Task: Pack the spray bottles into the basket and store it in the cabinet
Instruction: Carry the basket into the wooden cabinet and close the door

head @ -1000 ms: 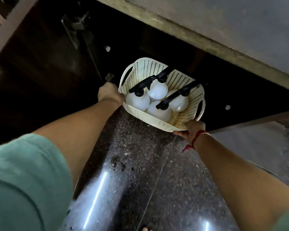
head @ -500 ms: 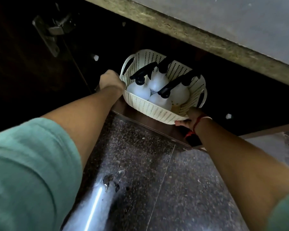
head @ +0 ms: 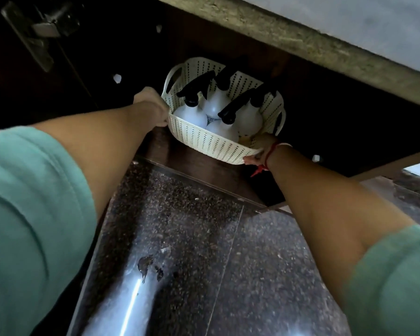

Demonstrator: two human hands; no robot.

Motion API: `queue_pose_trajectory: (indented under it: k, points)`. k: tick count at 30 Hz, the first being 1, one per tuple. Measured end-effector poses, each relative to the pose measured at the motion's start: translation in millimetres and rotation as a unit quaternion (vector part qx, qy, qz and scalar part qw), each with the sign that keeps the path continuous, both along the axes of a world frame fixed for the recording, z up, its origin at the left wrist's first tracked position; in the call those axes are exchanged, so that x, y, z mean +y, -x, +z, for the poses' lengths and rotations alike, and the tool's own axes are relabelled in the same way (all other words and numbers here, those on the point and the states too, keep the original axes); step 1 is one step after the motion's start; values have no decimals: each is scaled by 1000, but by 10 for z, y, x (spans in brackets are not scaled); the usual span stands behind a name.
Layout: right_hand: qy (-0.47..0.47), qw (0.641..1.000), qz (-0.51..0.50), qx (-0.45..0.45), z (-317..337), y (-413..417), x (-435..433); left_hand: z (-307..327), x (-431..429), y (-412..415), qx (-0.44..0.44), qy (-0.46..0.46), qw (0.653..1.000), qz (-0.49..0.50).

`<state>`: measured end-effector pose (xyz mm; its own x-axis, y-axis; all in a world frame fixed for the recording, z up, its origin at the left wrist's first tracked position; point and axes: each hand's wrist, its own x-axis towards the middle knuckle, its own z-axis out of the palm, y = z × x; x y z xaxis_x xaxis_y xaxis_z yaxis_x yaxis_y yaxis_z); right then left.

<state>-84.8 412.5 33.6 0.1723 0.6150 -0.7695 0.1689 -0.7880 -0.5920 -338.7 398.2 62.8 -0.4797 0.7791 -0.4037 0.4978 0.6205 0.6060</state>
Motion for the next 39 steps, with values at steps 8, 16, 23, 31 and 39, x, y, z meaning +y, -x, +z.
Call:
queue_pose_trajectory:
  k: [8, 16, 23, 31, 39]
  points:
    - [-16, 985, -163, -45, 571, 413, -963, 384, -959, -251, 47, 144, 987, -45]
    - [-79, 979, 64, -178, 1789, 1228, -1824, 1781, -1665, -97, 223, 6, 952, -211]
    - [-356, 869, 298, -174, 2902, 1957, -2541, 2943, -2222, 753, 367, -170, 796, -450]
    - [-342, 766, 529, -129, 2754, 2396, -3230, 2561, -3113, 1600, 401, 77, 775, -482]
    - [-262, 814, 503, -124, 2636, 2576, -3522, 2368, -3279, 1362, 387, 9, 795, -467]
